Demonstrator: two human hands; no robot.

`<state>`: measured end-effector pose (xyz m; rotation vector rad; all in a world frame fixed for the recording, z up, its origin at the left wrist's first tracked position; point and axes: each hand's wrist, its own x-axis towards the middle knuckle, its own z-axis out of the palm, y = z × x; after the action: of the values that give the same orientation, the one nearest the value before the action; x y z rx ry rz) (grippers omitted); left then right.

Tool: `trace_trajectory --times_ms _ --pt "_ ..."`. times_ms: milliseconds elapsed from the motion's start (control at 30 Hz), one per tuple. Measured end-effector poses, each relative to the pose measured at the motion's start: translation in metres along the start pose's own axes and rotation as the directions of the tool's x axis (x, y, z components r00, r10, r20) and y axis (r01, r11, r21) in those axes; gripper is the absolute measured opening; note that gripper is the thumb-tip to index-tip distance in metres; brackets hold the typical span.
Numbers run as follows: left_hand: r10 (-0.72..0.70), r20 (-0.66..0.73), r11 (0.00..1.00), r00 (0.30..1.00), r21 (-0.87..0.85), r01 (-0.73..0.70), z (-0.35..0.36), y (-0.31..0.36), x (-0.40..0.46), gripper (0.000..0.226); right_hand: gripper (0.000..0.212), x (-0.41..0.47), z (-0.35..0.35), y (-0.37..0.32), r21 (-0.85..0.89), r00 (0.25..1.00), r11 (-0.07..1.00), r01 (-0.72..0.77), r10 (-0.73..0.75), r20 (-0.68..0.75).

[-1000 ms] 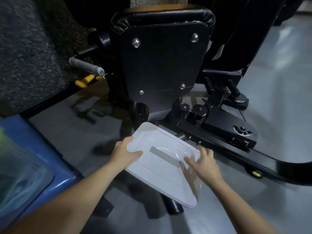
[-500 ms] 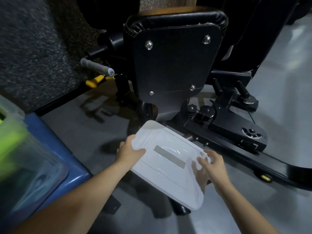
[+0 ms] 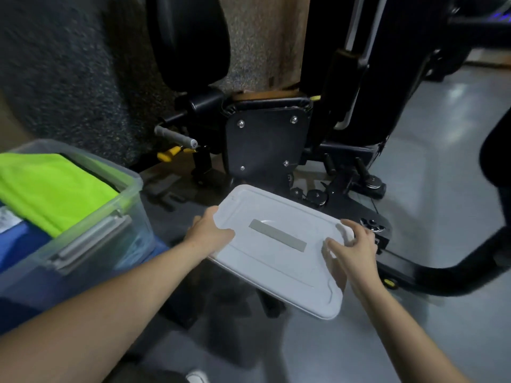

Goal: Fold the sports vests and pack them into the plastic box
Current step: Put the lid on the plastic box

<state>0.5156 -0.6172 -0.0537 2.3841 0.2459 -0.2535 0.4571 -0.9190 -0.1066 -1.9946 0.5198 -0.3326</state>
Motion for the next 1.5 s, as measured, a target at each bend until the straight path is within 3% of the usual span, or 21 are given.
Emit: trace_trajectory --times_ms 133,400,467,600,767,1000,1167,1300,1400,1500 --pt "0.069 -0.01 0.998 0.998 0.0 -0.069 -0.042 0.034 -0.05 0.08 0.046 -0.032 -0.043 -0.042 -0.013 0.996 0.997 0.08 -0.081 -0.047" --pt "0.254 -0.134 0.964 0.958 0.115 -0.239 -0.133 0.087 -0.142 0.065 0.039 -0.095 -0.099 -0.122 0.033 0.973 0.977 0.209 -0.205 -0.102" --pt "0.259 -0.169 0.961 0.951 0.14 -0.237 -0.157 0.089 -0.161 0.061 0.036 -0.109 -0.105 -0.143 0.032 0.965 0.968 0.249 -0.245 -0.092" --pt "0.253 -0.258 0.966 0.932 0.113 -0.231 -0.215 0.07 -0.193 0.075 0.032 -0.138 -0.102 -0.187 0.099 0.926 0.92 0.378 -0.374 -0.057" --pt "0.213 -0.28 0.977 0.936 0.082 -0.198 -0.293 0.016 -0.208 0.061 0.029 -0.182 -0.059 -0.232 0.175 0.87 0.861 0.478 -0.492 0.041" --pt "0.119 -0.377 0.993 0.919 0.029 -0.116 -0.385 -0.084 -0.2 0.077 0.04 -0.226 0.033 -0.269 0.361 0.753 0.775 0.519 -0.614 0.235" --pt "0.073 -0.413 0.995 0.908 -0.036 -0.096 -0.415 -0.14 -0.157 0.089 0.051 -0.225 0.09 -0.283 0.418 0.727 0.755 0.505 -0.633 0.265" --pt "0.054 -0.408 0.996 0.911 -0.049 -0.08 -0.417 -0.153 -0.134 0.064 0.062 -0.21 0.121 -0.285 0.377 0.737 0.784 0.494 -0.607 0.296" --pt "0.06 -0.42 0.996 0.906 -0.034 -0.082 -0.416 -0.163 -0.109 0.068 0.059 -0.195 0.141 -0.284 0.331 0.74 0.798 0.503 -0.596 0.312" --pt "0.095 -0.421 0.994 0.902 -0.005 -0.107 -0.411 -0.169 -0.084 0.048 0.055 -0.18 0.158 -0.281 0.285 0.741 0.808 0.517 -0.588 0.325"
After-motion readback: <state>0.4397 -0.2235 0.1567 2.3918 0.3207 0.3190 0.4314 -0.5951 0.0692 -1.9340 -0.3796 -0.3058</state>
